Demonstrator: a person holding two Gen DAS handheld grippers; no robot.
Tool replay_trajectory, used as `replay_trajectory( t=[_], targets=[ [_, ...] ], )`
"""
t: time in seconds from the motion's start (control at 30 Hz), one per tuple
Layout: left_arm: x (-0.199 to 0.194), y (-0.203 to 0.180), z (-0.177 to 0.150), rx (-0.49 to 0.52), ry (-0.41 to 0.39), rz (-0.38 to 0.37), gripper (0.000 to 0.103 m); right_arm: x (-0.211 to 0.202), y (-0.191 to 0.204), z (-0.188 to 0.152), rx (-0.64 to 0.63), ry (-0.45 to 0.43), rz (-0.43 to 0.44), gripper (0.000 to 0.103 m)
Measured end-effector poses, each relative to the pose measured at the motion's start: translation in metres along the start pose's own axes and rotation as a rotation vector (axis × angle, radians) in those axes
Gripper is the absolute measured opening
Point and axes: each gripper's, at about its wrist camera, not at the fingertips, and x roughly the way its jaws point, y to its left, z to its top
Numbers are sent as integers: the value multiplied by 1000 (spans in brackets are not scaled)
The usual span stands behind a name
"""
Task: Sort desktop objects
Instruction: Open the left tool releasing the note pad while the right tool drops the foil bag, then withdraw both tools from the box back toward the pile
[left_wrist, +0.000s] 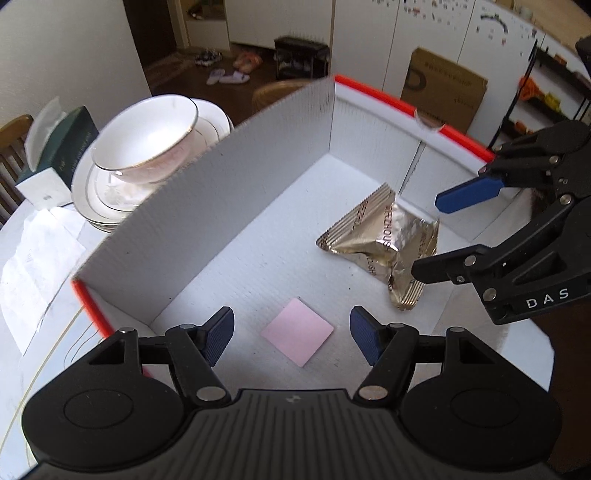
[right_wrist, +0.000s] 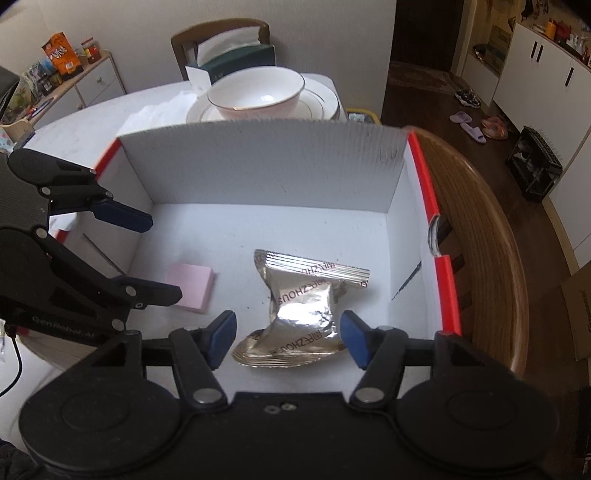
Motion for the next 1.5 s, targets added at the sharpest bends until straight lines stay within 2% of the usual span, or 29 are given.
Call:
replay_trajectory(
  t=[0.5,0.73,0.9,1.23,1.5],
  targets=[
    [-87,19,-39,-50,-194,-8,68,-48,47,-4,-37,-101,28,64],
    [-129,22,-71,-85,-285,0,68,-66,80,-10,-54,-164,53,74],
    [-157,33,-100,-129,-326,6,76,-72,110,-12,-76,-201,73,77],
    [-192,64,-154,-216,-376,39,77,-72,168,-15,-100,-245,77,78],
    [-210,87,-197,-275,-407,79,77,-65,200,-23,-63,-261,52,78]
  ],
)
